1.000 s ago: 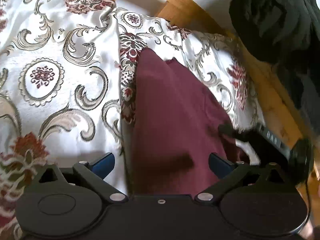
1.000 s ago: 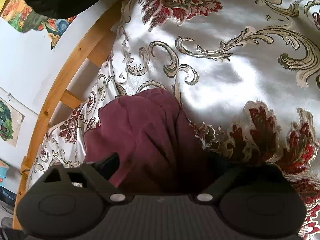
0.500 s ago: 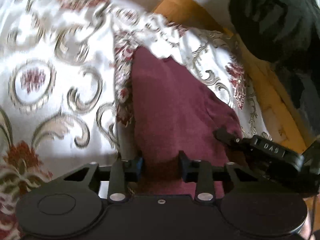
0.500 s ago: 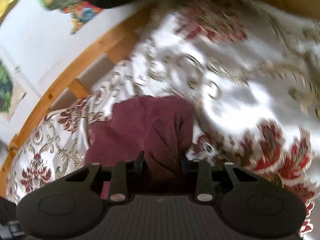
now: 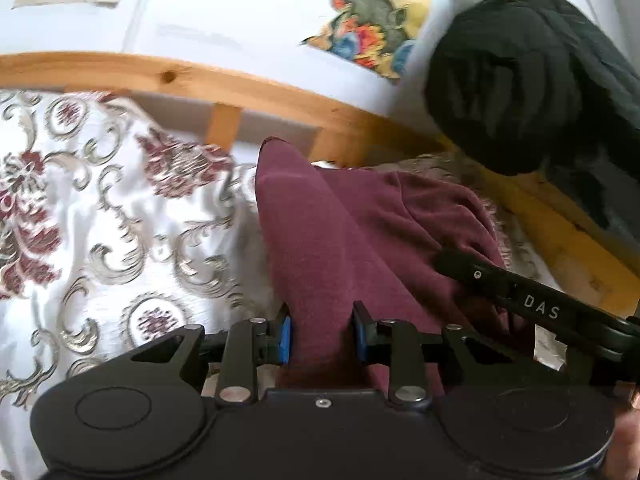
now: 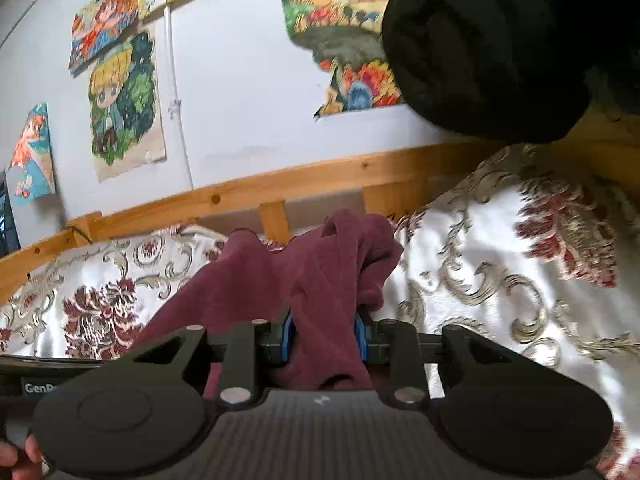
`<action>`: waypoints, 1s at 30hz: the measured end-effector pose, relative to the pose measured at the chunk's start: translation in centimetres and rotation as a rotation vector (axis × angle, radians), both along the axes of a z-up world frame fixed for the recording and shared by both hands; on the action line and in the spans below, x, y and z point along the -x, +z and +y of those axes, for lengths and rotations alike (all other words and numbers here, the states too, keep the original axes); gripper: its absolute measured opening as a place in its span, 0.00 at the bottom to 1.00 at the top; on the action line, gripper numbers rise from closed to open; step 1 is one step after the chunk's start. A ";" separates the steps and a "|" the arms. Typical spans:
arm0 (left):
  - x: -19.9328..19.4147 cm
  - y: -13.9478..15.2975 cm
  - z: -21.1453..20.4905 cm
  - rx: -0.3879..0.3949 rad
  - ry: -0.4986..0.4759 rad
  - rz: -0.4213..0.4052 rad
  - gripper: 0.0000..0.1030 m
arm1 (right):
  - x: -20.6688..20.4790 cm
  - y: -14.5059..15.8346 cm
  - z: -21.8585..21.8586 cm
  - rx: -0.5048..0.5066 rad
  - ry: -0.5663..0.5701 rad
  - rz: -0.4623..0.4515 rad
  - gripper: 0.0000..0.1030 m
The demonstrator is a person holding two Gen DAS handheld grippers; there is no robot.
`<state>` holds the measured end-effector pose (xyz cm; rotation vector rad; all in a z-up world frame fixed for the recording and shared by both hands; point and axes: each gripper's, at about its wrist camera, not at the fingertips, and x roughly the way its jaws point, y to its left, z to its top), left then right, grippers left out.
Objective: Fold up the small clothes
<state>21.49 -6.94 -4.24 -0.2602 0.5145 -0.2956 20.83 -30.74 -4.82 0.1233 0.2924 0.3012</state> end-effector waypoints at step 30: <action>0.6 -3.0 1.2 -0.026 0.160 0.206 0.93 | 2.4 -2.7 -1.2 0.052 -0.134 0.122 0.96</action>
